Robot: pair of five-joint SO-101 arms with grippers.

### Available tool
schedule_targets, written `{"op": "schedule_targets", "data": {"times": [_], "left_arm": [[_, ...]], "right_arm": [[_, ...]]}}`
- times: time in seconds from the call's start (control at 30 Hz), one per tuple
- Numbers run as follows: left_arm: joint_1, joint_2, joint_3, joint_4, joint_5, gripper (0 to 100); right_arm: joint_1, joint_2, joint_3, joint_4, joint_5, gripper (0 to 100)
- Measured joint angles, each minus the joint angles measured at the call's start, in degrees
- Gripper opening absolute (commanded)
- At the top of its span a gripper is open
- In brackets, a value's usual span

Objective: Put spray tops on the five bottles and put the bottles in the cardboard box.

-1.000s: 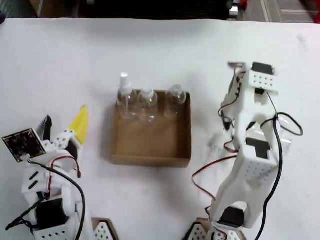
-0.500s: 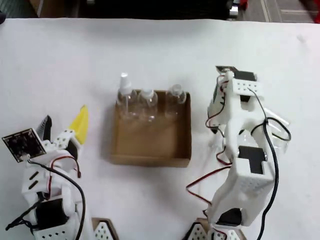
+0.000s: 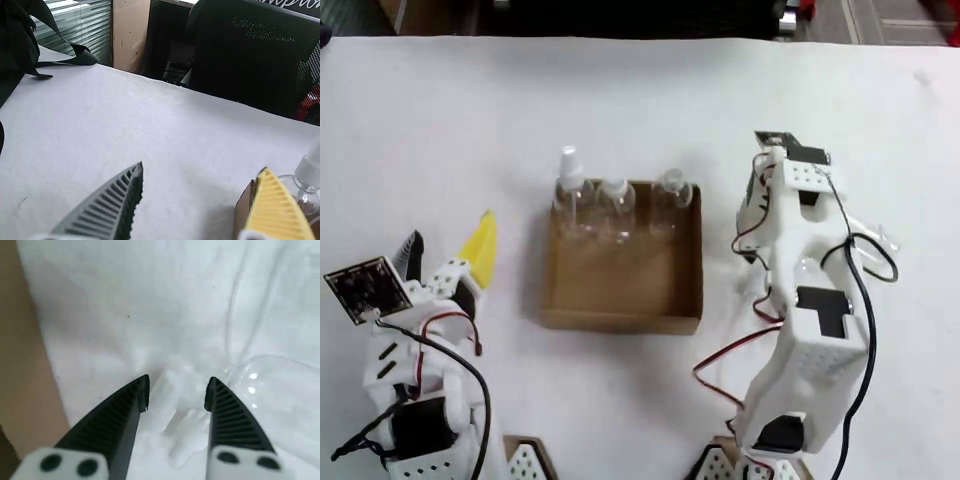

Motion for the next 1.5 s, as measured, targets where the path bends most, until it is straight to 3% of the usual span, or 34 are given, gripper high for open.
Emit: {"op": "schedule_targets", "data": {"times": [0.53, 0.73, 1.17, 1.3, 1.5], "left_arm": [[0.00, 0.00, 0.00, 0.00, 0.00, 33], [0.00, 0.00, 0.00, 0.00, 0.00, 33], [0.00, 0.00, 0.00, 0.00, 0.00, 33], [0.00, 0.00, 0.00, 0.00, 0.00, 33], [0.00, 0.00, 0.00, 0.00, 0.00, 33]], "right_arm": [[-0.26, 1.14, 2.81, -0.35, 0.09, 13.9], [-0.44, 1.14, 2.81, -2.64, 0.09, 6.0], [-0.44, 1.14, 2.81, -3.16, 0.09, 11.8], [-0.35, 1.14, 2.81, -3.16, 0.09, 1.6], [-0.26, 1.14, 2.81, -4.66, 0.09, 1.7]]}}
